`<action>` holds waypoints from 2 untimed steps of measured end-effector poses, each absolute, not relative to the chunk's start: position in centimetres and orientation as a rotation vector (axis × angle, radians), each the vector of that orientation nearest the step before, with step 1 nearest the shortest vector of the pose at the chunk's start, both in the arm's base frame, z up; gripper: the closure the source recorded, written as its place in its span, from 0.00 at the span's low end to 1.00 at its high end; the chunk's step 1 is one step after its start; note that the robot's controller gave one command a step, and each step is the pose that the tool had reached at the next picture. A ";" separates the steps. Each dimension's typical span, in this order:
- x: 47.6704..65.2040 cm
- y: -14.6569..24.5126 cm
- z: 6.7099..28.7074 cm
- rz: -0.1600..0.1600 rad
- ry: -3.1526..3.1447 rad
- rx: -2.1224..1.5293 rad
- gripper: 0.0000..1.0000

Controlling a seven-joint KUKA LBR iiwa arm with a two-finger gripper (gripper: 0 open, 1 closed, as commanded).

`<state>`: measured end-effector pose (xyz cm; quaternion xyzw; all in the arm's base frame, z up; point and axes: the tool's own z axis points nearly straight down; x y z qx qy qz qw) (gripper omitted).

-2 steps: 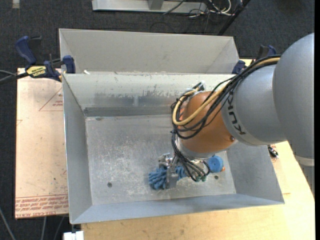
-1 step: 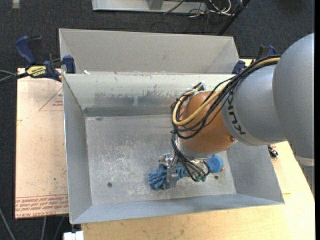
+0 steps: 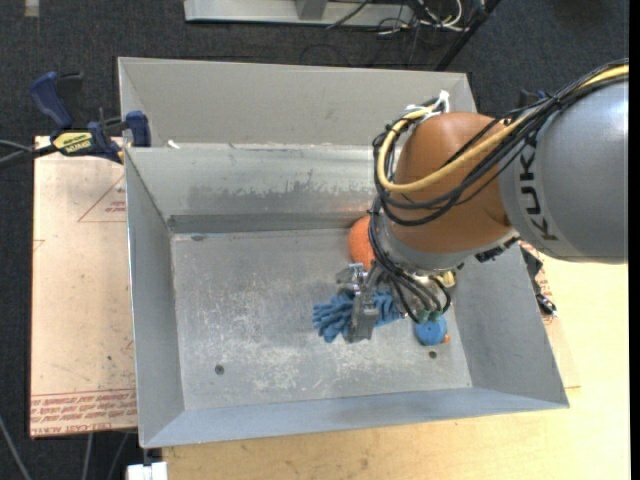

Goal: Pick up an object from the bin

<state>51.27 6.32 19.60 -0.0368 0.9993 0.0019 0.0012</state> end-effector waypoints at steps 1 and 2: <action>51.3 6.3 19.6 0.006 3.137 -0.114 1.00; 51.6 6.5 32.7 0.007 3.134 -0.103 1.00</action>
Offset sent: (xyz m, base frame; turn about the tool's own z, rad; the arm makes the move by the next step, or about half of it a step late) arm 0.0020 0.0022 0.1313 0.0087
